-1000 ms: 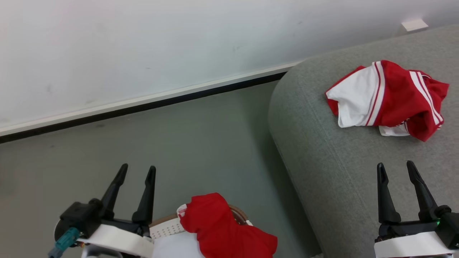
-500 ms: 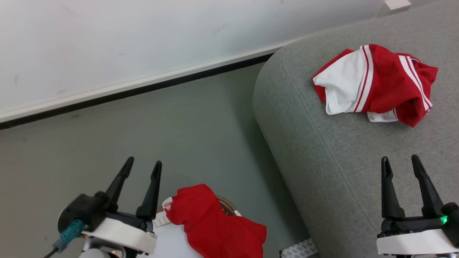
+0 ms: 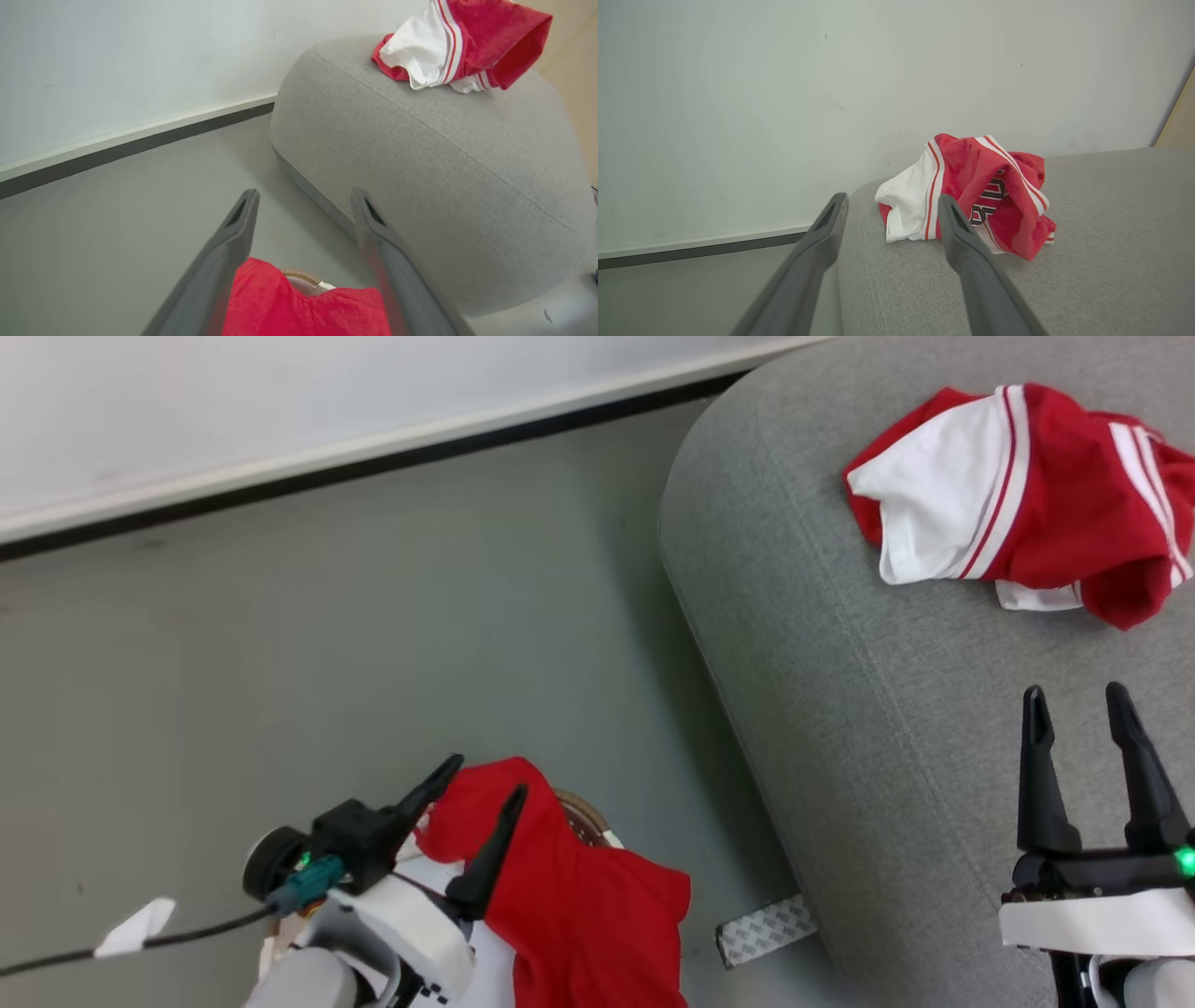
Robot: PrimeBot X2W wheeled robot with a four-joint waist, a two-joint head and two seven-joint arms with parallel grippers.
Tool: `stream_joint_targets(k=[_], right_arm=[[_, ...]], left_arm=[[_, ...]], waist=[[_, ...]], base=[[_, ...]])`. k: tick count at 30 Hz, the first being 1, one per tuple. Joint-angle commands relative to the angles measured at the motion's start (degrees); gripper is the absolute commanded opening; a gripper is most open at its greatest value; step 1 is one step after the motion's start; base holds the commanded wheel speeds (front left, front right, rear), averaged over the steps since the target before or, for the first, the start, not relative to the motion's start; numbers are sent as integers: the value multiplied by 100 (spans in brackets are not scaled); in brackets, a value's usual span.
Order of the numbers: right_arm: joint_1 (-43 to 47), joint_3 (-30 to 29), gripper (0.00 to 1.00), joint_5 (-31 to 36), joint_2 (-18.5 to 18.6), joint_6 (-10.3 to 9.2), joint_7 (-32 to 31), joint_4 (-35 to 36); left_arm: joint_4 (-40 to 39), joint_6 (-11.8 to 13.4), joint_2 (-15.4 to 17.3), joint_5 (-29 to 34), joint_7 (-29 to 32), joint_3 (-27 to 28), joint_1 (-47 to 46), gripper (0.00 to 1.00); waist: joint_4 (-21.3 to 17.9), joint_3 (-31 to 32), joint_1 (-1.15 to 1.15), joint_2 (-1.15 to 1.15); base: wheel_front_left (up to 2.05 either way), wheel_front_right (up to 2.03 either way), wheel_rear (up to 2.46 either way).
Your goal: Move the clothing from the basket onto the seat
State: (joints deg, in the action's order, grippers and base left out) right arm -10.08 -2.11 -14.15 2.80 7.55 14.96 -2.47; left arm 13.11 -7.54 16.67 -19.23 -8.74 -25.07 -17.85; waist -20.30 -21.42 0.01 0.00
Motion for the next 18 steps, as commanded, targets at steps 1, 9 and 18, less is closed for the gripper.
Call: stream_joint_targets(k=[1,9,18], right_arm=[[-93,-18,100,-33,-1,-13,15,36],[-360,-174,100,-112,-1,-13,15,186],[-546,-381,100,-189,-2,-13,16,371]], left_arm=[[54,7,67,-55,54,-66,-120,100],[668,7,309,-319,334,-994,-845,100],[1558,6,358,-661,620,-1903,-1597,100]], waist=[[12,-201,-1,0],[1,-868,-1,0],[-71,-1455,-1,0]], base=[[0,0,0],[0,0,0],[0,0,0]])
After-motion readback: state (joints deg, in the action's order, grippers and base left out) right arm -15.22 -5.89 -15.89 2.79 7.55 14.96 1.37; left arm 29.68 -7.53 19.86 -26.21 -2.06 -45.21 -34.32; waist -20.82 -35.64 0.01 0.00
